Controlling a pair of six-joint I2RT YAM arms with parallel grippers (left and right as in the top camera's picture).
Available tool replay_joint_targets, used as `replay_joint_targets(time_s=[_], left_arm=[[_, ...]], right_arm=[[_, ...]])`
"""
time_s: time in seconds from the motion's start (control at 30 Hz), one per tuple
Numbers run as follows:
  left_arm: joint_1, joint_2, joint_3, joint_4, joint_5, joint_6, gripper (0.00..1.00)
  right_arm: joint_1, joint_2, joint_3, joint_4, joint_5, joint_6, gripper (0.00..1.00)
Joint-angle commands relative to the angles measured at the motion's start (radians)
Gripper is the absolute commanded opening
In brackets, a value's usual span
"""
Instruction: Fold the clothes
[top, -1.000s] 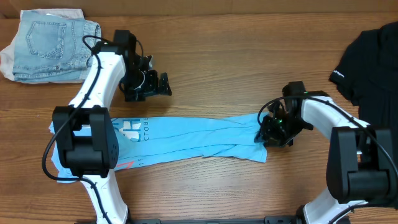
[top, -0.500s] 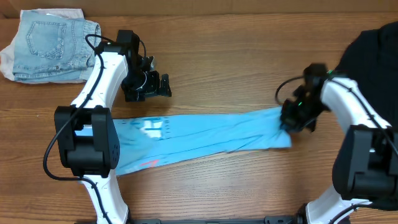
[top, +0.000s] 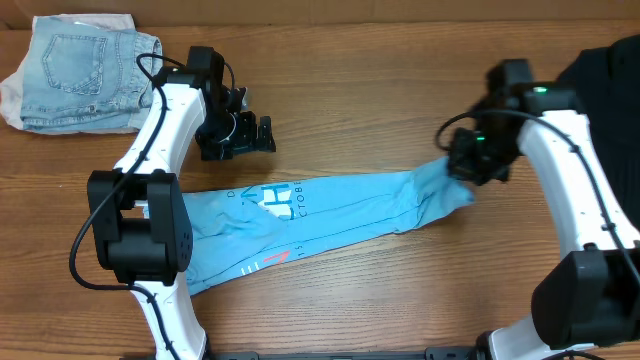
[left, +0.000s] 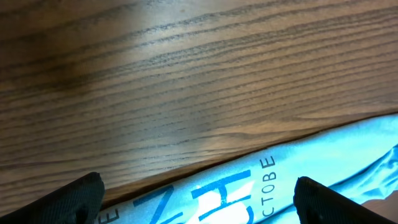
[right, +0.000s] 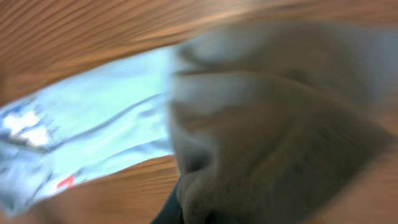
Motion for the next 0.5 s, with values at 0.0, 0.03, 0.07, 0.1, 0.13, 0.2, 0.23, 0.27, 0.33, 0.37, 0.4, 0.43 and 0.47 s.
replay_joint_targets(time_s=[0.0,0.03,0.07,0.1,0.13,0.2,0.23,0.27,0.33,0.37,0.4,0.43,0.47], left_arm=[[-0.006,-0.02,0.018,0.003,-0.029,-0.038,1.0],[-0.006,-0.02,0.018,0.003,-0.029,-0.04,1.0],[-0.006,-0.02,0.018,0.002,-0.029,-0.04,1.0],[-0.006,-0.02,0.018,0.0,-0.029,-0.04,1.0],[-0.006,-0.02,0.018,-0.001,-0.029,-0.04,1.0],[-0.005,-0.02,0.018,-0.004,-0.029,-0.04,1.0],[-0.005,-0.02,0.018,-0.005,-0.029,-0.04,1.0],[-0.005,-0.02,0.018,-0.004,-0.029,-0.04,1.0],[-0.005,-0.02,0.018,-0.001,-0.029,-0.04,1.0],[-0.006,-0.02,0.018,0.003,-0.029,-0.04,1.0],[-0.006,-0.02,0.018,0.004,-0.029,-0.04,1.0],[-0.006,-0.02,0.018,0.006,-0.029,-0.04,1.0],[-0.006,-0.02,0.018,0.006,-0.029,-0.04,1.0]], right_arm=[[0.113,-0.014,-0.022,0.053,-0.126,-0.041,0.04],[0.148,-0.014,-0.037,0.079,-0.137,-0.037,0.04],[0.176,-0.014,-0.05,0.099,-0.136,-0.017,0.04],[0.207,-0.014,-0.066,0.121,-0.137,0.003,0.04],[0.238,-0.014,-0.082,0.141,-0.137,0.019,0.04],[0.291,-0.014,-0.11,0.166,-0.142,0.041,0.04],[0.315,-0.014,-0.123,0.178,-0.156,0.043,0.04],[0.341,-0.014,-0.136,0.192,-0.179,0.043,0.04],[0.38,-0.014,-0.158,0.228,-0.225,0.043,0.04],[0.402,-0.014,-0.17,0.254,-0.254,0.043,0.04],[0.422,-0.014,-0.179,0.279,-0.277,0.043,0.04],[0.445,-0.014,-0.189,0.308,-0.298,0.045,0.04],[0.466,-0.014,-0.198,0.335,-0.307,0.065,0.04]])
